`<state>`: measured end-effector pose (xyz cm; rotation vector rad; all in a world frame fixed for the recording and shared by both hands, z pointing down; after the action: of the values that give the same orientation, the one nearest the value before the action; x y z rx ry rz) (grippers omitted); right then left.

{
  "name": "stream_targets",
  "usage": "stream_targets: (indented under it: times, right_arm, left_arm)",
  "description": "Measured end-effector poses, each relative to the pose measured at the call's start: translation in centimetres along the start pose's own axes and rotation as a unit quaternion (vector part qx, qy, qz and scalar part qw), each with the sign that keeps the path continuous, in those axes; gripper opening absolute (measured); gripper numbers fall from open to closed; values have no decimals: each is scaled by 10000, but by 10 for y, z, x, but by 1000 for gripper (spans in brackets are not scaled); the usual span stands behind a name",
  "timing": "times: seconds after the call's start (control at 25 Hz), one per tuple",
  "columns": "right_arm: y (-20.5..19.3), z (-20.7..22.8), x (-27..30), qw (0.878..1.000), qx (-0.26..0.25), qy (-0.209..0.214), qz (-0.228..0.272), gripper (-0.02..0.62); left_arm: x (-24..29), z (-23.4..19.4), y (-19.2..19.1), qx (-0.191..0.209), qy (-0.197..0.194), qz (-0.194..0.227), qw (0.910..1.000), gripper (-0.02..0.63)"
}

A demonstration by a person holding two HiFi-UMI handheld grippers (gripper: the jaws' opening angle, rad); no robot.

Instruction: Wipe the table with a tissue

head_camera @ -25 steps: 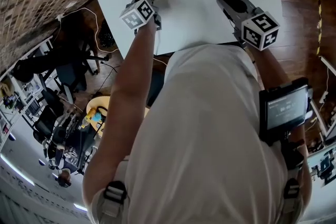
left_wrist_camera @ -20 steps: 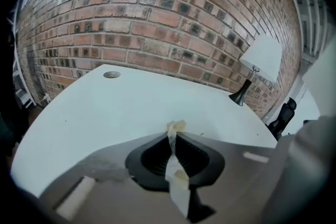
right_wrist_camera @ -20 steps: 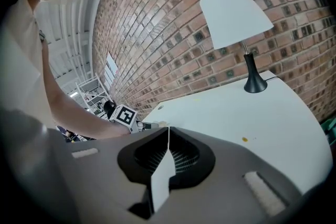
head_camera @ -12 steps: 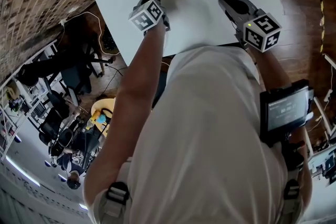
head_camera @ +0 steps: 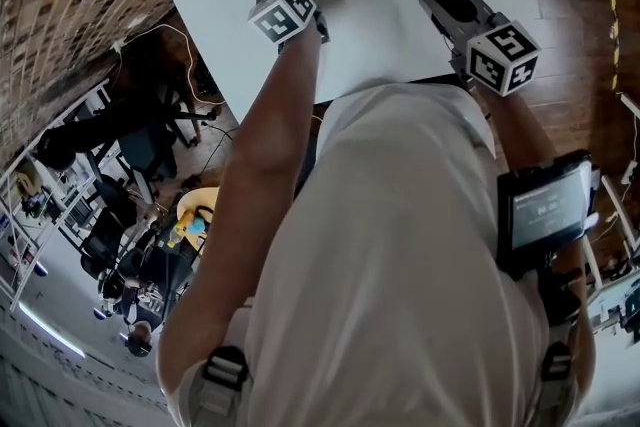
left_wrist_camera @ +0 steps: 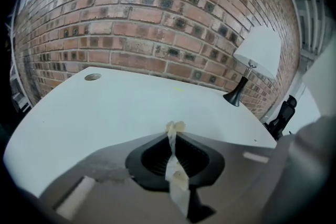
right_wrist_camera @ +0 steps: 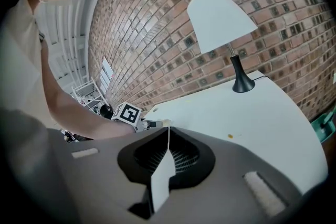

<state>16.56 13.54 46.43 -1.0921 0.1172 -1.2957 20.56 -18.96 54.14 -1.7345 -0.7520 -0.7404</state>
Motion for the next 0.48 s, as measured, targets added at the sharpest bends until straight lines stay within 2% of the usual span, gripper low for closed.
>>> stream_targets:
  times: [0.12,0.24,0.36,0.48]
  right_arm:
    - [-2,1,-2,10000,27,-30,24,14]
    - [-4,2,-4,10000,44,-32,33,14]
    - [-3,0,0,10000,61,12,73,14]
    - [0,-3,4,9999,44,51,107,14]
  left_arm:
    - [4,3,3,314,-53,-32,9995,25]
    - [0,13,-3,546,-340,-190,9977,23]
    - [-6,25,-17,624,-680,-363,9951,21]
    - [-11,29,-31,555,-970,-296,9933,21]
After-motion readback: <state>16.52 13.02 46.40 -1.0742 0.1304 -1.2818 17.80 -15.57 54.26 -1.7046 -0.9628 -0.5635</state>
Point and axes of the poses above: the fingertips, and each gripper's own axes: x forward along the fingers, z to its right, y out of its top, the point moved 10 cm from there along -x, backward along the fingers, and after that the axes turned 9 degrees about -z, right-handed, at the moved point
